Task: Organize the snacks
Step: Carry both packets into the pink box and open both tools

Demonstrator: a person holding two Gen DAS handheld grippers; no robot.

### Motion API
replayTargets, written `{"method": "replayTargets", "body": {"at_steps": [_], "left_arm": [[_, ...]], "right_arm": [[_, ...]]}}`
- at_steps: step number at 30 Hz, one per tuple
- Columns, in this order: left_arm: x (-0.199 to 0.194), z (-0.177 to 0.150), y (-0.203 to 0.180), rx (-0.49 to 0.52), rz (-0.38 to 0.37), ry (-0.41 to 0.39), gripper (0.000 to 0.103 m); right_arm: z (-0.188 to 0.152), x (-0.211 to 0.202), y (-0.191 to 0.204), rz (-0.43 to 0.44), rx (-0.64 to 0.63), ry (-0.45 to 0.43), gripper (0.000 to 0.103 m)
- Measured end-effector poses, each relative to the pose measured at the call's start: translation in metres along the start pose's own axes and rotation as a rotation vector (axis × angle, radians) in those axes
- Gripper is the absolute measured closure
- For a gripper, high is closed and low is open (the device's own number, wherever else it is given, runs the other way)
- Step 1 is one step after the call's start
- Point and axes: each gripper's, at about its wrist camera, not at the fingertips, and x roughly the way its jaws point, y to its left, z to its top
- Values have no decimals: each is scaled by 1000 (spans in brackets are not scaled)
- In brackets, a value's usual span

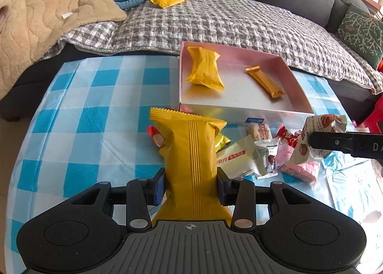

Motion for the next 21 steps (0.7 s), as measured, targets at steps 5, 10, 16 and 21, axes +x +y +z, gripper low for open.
{"method": "replayTargets", "body": {"at_steps": [5,10,16,21], "left_arm": [[7,20,-14,-30,-39,-9,64],[19,45,-26,-34,-45,-30,64],[43,77,-43,-11,-59,-39,64],[72,104,-54,3,-69,-39,64]], "right_arm": [[13,-5,-18,-29,58,-39,60],[31,-2,-33,-37,116,-73,60],[50,14,-43,-21,141,-84,60],[61,32,-49,-8,141,-71,60]]}}
